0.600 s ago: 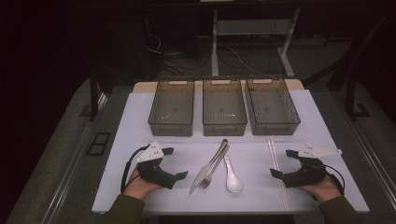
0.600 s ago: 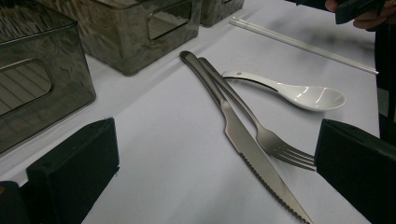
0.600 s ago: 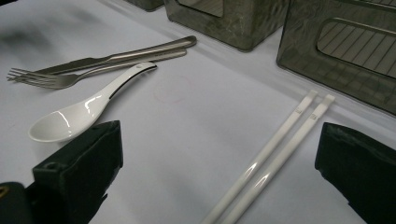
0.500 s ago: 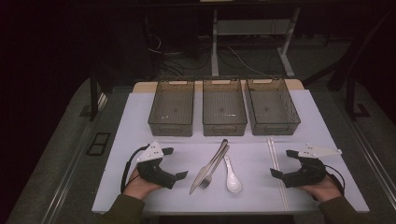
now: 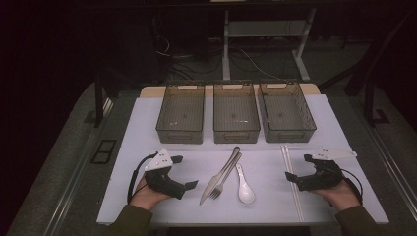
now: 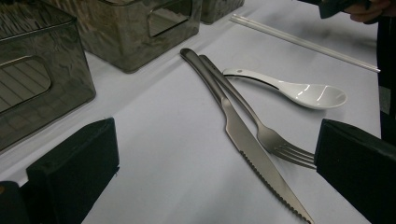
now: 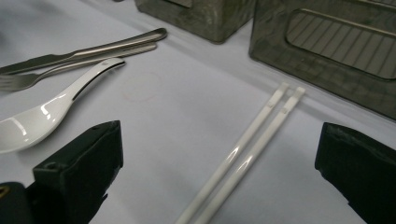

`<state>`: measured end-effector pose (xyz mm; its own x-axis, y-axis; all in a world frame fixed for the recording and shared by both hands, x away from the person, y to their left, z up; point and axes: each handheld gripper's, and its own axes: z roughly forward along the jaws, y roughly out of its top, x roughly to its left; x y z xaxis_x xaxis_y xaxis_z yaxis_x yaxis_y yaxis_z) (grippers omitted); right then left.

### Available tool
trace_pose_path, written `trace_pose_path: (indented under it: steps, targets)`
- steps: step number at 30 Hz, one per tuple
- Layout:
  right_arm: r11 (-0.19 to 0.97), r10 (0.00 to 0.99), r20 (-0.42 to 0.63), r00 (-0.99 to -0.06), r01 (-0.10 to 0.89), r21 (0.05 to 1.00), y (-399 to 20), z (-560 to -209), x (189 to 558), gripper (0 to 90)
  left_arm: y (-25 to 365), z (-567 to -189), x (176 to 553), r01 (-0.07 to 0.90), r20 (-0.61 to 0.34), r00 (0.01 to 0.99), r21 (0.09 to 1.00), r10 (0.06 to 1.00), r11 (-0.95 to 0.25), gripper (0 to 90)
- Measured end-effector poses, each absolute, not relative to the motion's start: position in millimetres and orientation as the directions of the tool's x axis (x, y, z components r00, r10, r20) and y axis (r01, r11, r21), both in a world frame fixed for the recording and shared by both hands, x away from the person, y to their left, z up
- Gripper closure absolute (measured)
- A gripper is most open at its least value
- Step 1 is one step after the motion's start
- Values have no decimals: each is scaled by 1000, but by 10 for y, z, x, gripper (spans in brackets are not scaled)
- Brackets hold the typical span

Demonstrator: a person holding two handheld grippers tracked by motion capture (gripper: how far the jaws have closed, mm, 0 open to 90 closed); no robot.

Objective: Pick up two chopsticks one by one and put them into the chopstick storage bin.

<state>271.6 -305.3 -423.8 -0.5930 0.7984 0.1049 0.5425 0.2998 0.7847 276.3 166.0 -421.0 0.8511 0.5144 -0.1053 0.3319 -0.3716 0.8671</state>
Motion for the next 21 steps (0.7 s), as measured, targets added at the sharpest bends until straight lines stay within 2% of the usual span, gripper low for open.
trace_pose_path:
  steps: [1,2,4,6,10,11,13,15,17,21]
  targets:
    - [300,798,105,-593,543,785,-3053,-4238,2716,17,1658,-4213,2761,332,-106,851,867,515,-371,0]
    - [306,798,99,-595,540,784,-3044,-4217,2753,95,1660,-4215,2761,336,-111,850,867,515,-369,0]
    - [305,805,91,-586,542,783,-3029,-4202,2798,146,1661,-4215,2761,336,-111,850,866,514,-369,0]
    - [309,815,79,-574,546,779,-3009,-4189,2846,174,1666,-4217,2763,336,-112,852,866,512,-369,0]
    - [297,830,91,-550,574,763,-3000,-4197,2947,293,1663,-4216,2765,339,-115,850,867,514,-365,0]
    - [297,830,91,-550,574,763,-3000,-4197,2947,293,1661,-4216,2765,339,-116,850,867,514,-365,0]
    - [282,838,114,-534,602,747,-2973,-4207,3037,384,1661,-4216,2765,339,-116,850,868,514,-364,0]
    - [280,840,119,-529,611,741,-2959,-4209,3069,407,1662,-4216,2766,339,-118,850,868,513,-362,0]
    - [289,845,108,-524,617,732,-2909,-4221,3166,496,1663,-4214,2766,340,-118,849,868,514,-361,0]
    - [291,855,104,-508,636,715,-2860,-4241,3294,607,1666,-4213,2762,337,-118,851,869,511,-362,0]
